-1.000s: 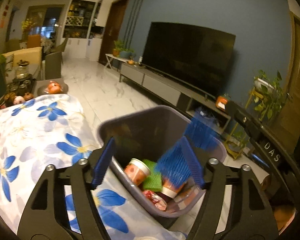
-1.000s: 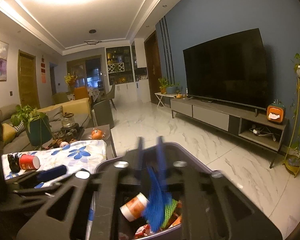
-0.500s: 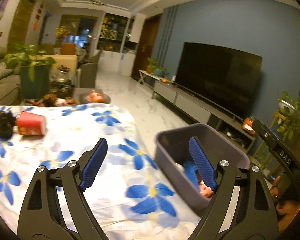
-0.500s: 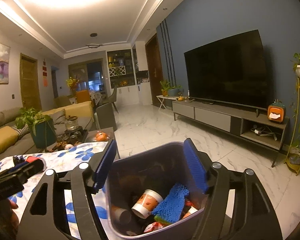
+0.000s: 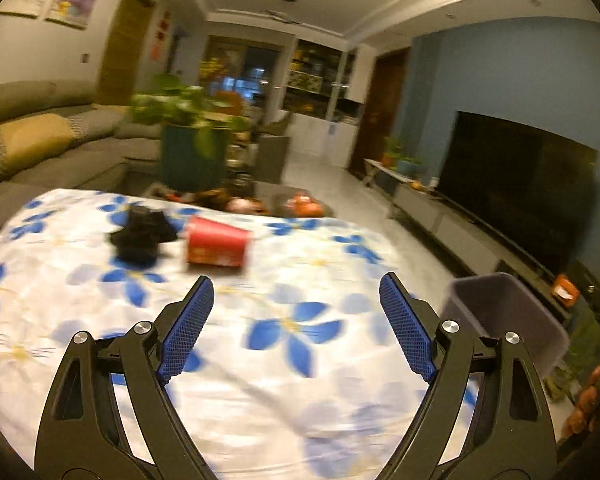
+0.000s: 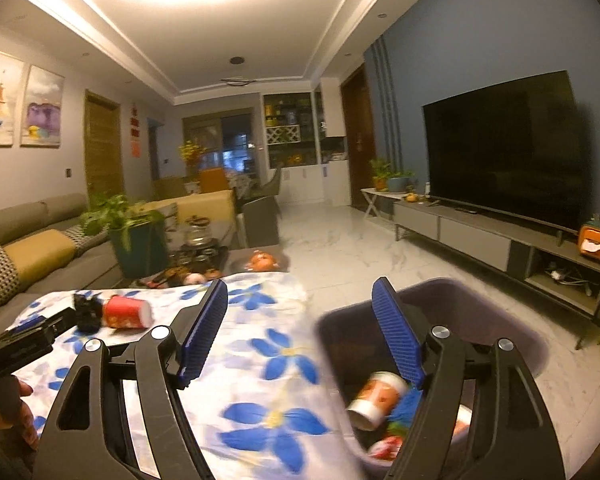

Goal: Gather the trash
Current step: 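Move both open tools back toward the black bag and red cup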

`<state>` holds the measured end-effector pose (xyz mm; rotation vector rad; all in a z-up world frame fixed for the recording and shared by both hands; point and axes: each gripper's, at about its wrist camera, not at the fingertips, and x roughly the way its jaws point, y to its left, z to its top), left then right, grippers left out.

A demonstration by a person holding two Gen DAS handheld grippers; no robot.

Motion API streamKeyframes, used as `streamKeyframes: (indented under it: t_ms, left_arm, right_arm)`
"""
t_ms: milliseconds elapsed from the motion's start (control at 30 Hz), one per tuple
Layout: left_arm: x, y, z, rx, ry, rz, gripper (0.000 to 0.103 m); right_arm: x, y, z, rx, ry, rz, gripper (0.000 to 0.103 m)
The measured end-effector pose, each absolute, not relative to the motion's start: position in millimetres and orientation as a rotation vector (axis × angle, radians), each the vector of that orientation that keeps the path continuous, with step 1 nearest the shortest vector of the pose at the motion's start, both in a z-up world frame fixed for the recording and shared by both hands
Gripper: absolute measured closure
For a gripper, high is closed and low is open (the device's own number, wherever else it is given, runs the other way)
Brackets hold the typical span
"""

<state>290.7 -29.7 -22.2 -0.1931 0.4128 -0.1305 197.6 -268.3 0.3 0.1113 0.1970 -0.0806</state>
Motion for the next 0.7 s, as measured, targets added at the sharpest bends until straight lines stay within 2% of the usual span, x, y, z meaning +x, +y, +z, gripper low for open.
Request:
streamKeyframes:
  t_ms: [700]
  left_arm:
    - [295.4, 77.5, -25.9, -0.192, 0.392, 0.1, 0.02]
  right_arm:
    - [266.5, -139.5, -12.4, 0.116, 0.303, 0.096, 0.03]
